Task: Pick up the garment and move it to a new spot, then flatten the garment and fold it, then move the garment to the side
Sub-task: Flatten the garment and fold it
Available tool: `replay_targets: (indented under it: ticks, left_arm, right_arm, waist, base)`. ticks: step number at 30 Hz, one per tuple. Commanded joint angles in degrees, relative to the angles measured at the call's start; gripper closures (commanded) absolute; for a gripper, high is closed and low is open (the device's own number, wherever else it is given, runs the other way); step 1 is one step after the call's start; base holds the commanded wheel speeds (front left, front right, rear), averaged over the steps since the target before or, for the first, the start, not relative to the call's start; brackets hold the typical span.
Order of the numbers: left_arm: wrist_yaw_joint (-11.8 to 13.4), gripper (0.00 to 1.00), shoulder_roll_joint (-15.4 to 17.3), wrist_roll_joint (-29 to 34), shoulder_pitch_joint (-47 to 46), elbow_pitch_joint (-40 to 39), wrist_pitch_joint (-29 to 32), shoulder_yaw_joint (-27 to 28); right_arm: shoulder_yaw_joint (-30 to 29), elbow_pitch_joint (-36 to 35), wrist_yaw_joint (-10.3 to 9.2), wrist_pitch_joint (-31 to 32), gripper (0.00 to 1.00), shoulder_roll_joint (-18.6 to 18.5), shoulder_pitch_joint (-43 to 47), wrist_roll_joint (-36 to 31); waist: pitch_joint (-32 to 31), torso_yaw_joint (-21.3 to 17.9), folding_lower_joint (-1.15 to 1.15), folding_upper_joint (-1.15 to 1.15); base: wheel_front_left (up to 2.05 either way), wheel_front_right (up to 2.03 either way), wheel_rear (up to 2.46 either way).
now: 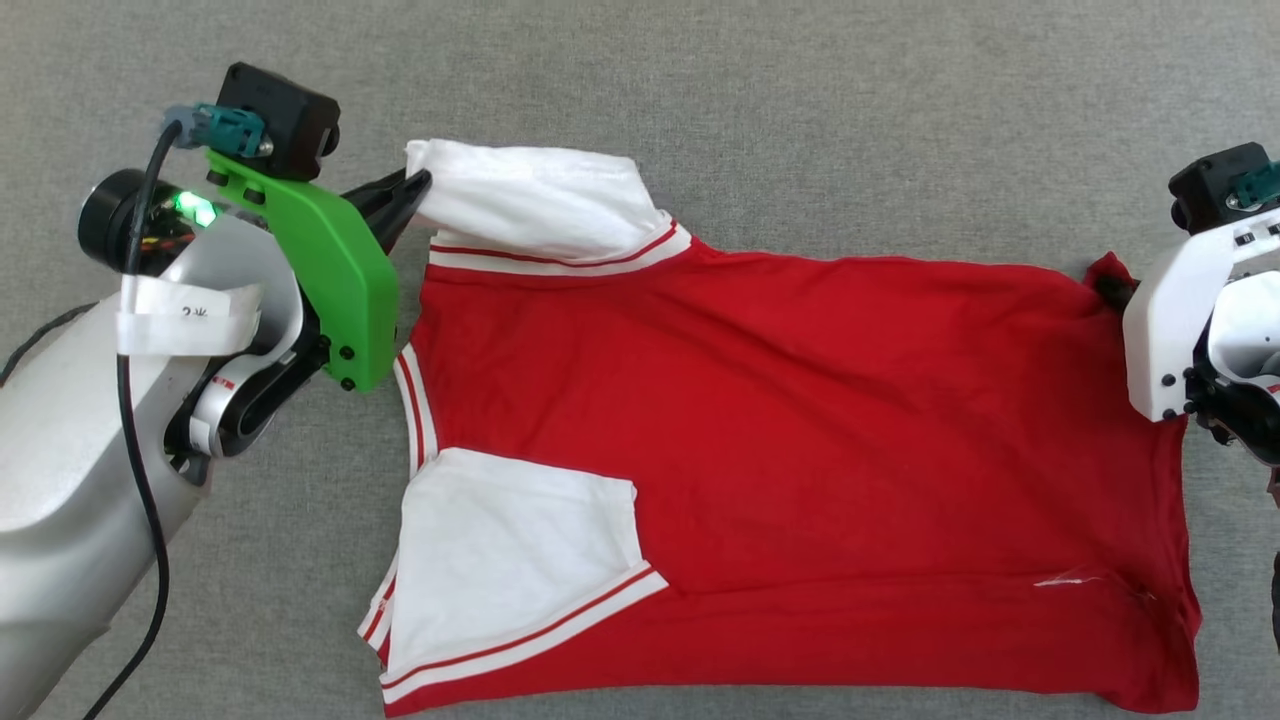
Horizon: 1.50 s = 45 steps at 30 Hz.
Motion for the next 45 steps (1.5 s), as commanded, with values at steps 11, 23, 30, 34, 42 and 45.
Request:
replay_targets:
  ticks: [11,23,30,34,42,45]
  left_arm:
    - [-0.3,1.00,-1.5,-1.4,4.1,4.2,-3.6,0.2]
    - [0.6,1.00,-1.4,-3.3,10.9,2.9,-6.4,-0.5]
    - [3.0,1.00,0.3,-4.4,18.2,-1.1,-8.1,-1.4]
    - [4.6,1.00,1.5,-5.3,23.0,-4.1,-8.8,-2.1]
    - [6.8,1.00,2.6,-6.8,31.7,-6.9,-9.7,-4.5]
    - [6.9,1.00,2.4,-6.8,33.6,-6.4,-9.9,-5.7]
  right_arm:
    - [-6.0,3.2,-0.04,-8.0,1.00,2.8,2.7,5.3]
    - [-12.3,-0.4,-0.04,-13.1,1.00,3.5,12.0,9.5]
    - [-15.5,-4.6,-0.04,-13.7,1.00,4.1,21.1,12.1]
    - [-17.3,-7.3,-0.04,-13.1,1.00,4.6,26.1,13.5]
    - [-18.2,-12.0,-0.04,-10.7,1.00,5.2,34.5,15.2]
    - [-17.9,-13.0,-0.04,-9.5,1.00,5.0,36.9,15.4]
  waist:
    - [-6.1,-0.2,0.00,0.00]
    - [-13.2,1.5,0.00,0.00]
    - [-16.1,3.0,0.00,0.00]
    - [-17.3,3.5,0.00,0.00]
    - [-19.2,4.2,0.00,0.00]
    - [-19.6,4.2,0.00,0.00]
  base:
    - [0.00,0.00,0.00]
    - [0.00,0.00,0.00]
    - [0.00,0.00,0.00]
    - [0.00,0.00,0.00]
    - [0.00,0.00,0.00]
    - [0.00,0.00,0.00]
